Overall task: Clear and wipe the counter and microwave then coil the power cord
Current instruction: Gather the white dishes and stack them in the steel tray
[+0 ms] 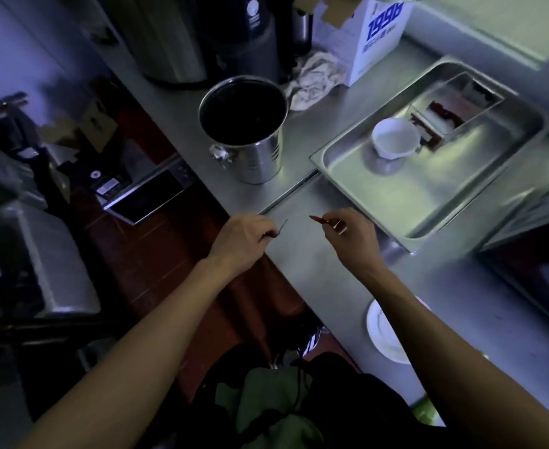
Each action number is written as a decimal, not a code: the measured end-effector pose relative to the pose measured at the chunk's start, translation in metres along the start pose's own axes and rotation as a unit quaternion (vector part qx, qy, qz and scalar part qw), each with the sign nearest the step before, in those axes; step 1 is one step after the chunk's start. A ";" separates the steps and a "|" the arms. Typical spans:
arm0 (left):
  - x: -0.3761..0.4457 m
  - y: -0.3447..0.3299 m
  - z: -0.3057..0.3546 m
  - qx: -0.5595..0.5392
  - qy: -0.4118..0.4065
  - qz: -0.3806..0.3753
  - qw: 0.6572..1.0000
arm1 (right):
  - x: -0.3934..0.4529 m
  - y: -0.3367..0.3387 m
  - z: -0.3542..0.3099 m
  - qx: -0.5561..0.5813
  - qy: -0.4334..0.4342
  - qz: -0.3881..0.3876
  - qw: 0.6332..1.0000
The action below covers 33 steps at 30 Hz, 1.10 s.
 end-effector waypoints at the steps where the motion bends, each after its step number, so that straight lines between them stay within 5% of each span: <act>1: 0.015 -0.002 0.006 -0.003 -0.009 -0.006 1.000 | 0.005 0.010 0.006 -0.001 -0.011 0.018 1.000; 17: 0.252 -0.093 0.117 -0.033 -0.224 -0.158 0.961 | 0.038 0.120 0.129 0.026 -0.285 0.186 0.940; 33: 0.472 -0.172 0.146 -0.028 -0.241 -0.252 0.937 | 0.123 0.131 0.188 0.079 -0.382 0.228 0.892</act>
Point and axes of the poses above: each hand's wrist, its own x-axis towards the middle knuckle, its own y-axis out of the back of the hand, z = x × y, the point moved 5 cm from there along x, towards the middle knuckle, and after that the axes turned 12 degrees about -x, right-handed, at the moved point
